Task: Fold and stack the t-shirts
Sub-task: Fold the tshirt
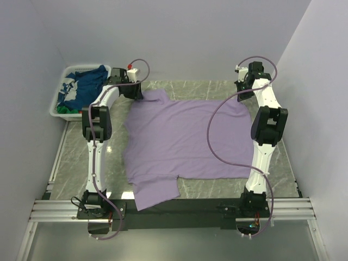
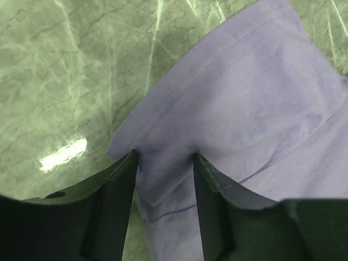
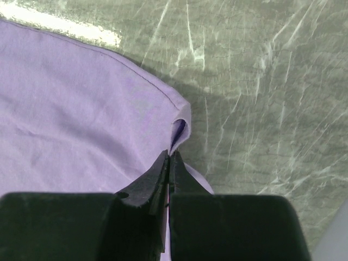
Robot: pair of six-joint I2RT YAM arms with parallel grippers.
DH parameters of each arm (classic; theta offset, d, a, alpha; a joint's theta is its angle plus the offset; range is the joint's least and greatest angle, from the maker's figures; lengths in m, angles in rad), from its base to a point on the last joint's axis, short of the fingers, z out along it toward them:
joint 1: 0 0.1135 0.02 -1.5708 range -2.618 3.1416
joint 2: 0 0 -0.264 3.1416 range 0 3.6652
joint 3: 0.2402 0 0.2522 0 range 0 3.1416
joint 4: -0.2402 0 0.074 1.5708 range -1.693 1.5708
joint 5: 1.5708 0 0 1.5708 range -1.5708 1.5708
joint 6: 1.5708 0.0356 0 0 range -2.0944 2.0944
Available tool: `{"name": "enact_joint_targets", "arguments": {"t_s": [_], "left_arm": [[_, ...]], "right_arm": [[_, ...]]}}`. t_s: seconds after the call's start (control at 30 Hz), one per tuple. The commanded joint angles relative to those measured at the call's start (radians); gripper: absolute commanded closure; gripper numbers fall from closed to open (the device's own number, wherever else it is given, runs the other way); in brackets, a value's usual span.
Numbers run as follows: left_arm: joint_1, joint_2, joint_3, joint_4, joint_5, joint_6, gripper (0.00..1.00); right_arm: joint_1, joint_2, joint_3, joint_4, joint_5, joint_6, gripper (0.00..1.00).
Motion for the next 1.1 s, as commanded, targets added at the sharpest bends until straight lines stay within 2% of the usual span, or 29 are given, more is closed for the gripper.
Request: {"name": "enact_joint_targets", "arguments": {"t_s": [0.0, 0.07, 0.23, 0.3, 0.37, 0.4, 0.43, 0.53, 0.77, 1.07], "left_arm": [[-0.009, -0.009, 0.033, 0.053, 0.008, -0.025, 0.47], [-0.01, -0.006, 0.036, 0.063, 0.002, -0.025, 0.39], [-0.01, 0.009, 0.064, 0.055, -0.004, -0.024, 0.32], [-0.01, 0.017, 0.07, 0.053, 0.0, -0.018, 0.38], [-0.012, 0.026, 0.091, 0.04, 0.009, -0.01, 0.56], [-0.012, 0.026, 0.094, 0.038, 0.02, -0.008, 0.67], [-0.01, 0.012, 0.081, 0.047, 0.025, -0.01, 0.85], [-0.009, -0.037, 0.033, 0.102, 0.045, -0.015, 0.98], [-0.009, -0.115, 0.038, 0.107, 0.074, 0.028, 1.0], [-0.009, -0.376, -0.205, 0.147, 0.112, 0.102, 1.0]], "right_arm": [[-0.007, -0.06, -0.011, 0.031, -0.007, -0.008, 1.0], [-0.008, -0.059, -0.008, 0.03, -0.009, -0.009, 1.0], [-0.007, -0.045, 0.017, 0.016, -0.012, -0.006, 1.0], [-0.007, -0.039, 0.023, 0.014, -0.01, -0.008, 1.0], [-0.007, -0.036, 0.02, 0.018, -0.009, -0.006, 1.0], [-0.007, -0.039, 0.02, 0.019, -0.007, -0.008, 1.0], [-0.008, -0.039, 0.018, 0.019, -0.006, -0.009, 1.0], [-0.01, -0.043, 0.024, 0.022, -0.009, -0.009, 1.0], [-0.017, -0.06, 0.05, 0.033, -0.017, 0.003, 1.0], [-0.048, -0.109, 0.032, 0.042, -0.033, -0.011, 1.0]]}}
